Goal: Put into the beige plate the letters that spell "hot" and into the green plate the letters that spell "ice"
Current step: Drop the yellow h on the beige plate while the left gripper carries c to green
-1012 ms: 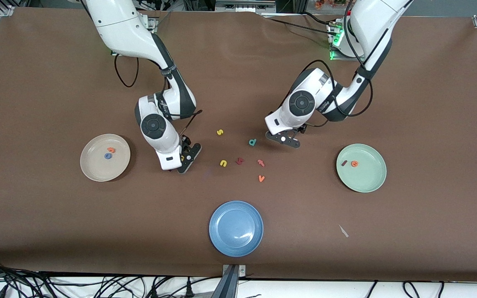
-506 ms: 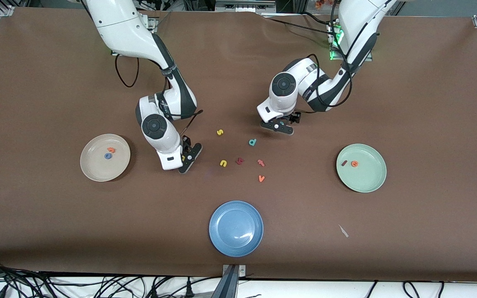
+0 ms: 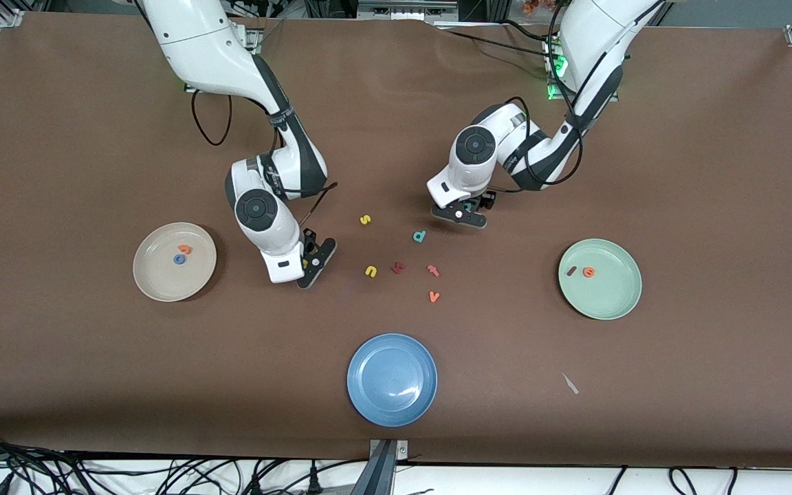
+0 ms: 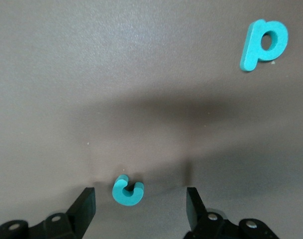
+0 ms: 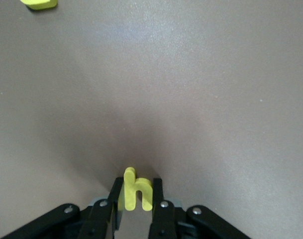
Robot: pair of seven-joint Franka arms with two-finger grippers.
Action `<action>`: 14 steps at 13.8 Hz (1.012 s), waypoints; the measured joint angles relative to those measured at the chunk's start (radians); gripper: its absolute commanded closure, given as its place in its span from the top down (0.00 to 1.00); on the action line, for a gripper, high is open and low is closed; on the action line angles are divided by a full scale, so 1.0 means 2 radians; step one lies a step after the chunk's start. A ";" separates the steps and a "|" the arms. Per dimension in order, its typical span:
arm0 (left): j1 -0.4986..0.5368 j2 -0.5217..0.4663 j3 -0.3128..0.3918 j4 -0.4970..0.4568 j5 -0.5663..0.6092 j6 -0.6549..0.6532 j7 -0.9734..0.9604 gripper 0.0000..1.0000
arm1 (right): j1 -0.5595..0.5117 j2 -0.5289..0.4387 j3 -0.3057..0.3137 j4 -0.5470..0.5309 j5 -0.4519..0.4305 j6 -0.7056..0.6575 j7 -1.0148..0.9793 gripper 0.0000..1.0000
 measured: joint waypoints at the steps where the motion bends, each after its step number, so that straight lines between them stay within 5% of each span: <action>1: 0.000 0.000 0.000 0.000 0.000 0.000 0.000 0.57 | 0.000 0.000 0.000 0.004 0.008 -0.009 0.002 0.00; 5: 0.001 0.001 0.000 0.000 0.000 0.000 0.000 0.44 | -0.016 -0.008 -0.022 0.043 0.063 -0.085 0.088 0.00; 8: 0.004 0.001 0.000 -0.001 0.000 0.000 0.000 0.07 | -0.025 -0.028 -0.071 0.038 0.065 -0.120 0.179 0.00; 9: 0.005 0.001 0.000 -0.001 0.000 0.000 0.000 0.01 | -0.027 -0.037 -0.087 0.030 0.066 -0.128 0.205 0.00; 14: 0.015 -0.001 0.000 0.003 0.000 -0.009 0.000 0.01 | -0.030 -0.063 -0.153 -0.023 0.067 -0.133 0.290 0.00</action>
